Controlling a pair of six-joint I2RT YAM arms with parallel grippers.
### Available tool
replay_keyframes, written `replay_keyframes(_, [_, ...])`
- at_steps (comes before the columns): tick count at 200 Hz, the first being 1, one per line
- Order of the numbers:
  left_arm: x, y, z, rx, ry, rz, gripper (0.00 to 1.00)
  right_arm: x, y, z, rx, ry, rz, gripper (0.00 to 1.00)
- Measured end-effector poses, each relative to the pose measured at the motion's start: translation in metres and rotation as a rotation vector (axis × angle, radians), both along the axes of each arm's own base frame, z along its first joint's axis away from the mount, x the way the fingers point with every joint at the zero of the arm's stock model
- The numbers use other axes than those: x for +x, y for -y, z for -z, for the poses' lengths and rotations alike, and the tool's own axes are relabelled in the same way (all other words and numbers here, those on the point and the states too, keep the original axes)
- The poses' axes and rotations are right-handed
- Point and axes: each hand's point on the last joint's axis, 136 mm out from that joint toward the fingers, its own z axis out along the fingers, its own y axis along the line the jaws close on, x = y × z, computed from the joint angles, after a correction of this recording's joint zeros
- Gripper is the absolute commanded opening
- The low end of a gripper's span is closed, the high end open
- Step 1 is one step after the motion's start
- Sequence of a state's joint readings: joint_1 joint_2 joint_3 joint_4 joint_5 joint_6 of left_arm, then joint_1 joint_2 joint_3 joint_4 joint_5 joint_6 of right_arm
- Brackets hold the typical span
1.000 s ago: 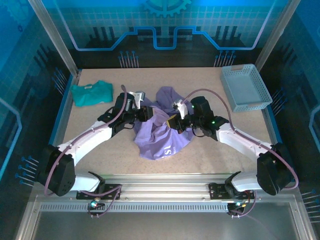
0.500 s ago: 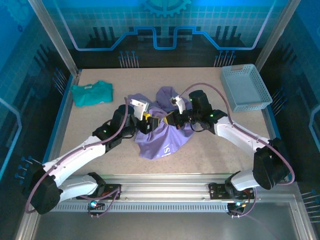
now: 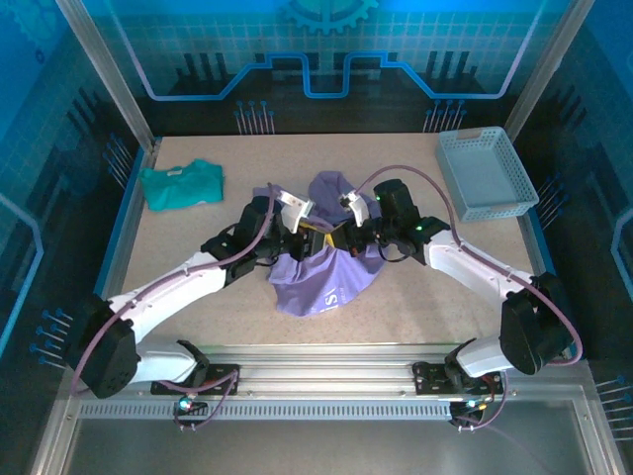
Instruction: Fold the inside-out t-shirt
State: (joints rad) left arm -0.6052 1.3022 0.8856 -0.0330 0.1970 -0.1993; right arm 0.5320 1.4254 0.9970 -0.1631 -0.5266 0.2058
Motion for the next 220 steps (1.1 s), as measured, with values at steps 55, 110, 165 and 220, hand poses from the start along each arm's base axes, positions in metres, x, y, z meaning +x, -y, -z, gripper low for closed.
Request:
replay_keyframes(55, [0.001, 0.0, 0.003, 0.007, -0.015, 0.0, 0.28, 0.001, 0.002, 0.001, -0.006, -0.002, 0.005, 0.0])
replay_keyframes(110, [-0.001, 0.002, 0.003, -0.006, -0.027, 0.018, 0.34, 0.002, 0.004, 0.001, -0.006, -0.002, 0.011, 0.0])
replay_keyframes(165, [-0.001, 0.005, 0.016, 0.002, -0.066, 0.035, 0.23, 0.002, 0.004, 0.0, -0.005, 0.0, 0.011, 0.0])
replay_keyframes(220, [0.006, 0.004, 0.016, -0.009, -0.077, 0.03, 0.08, 0.001, 0.005, 0.001, -0.018, 0.019, -0.005, 0.0])
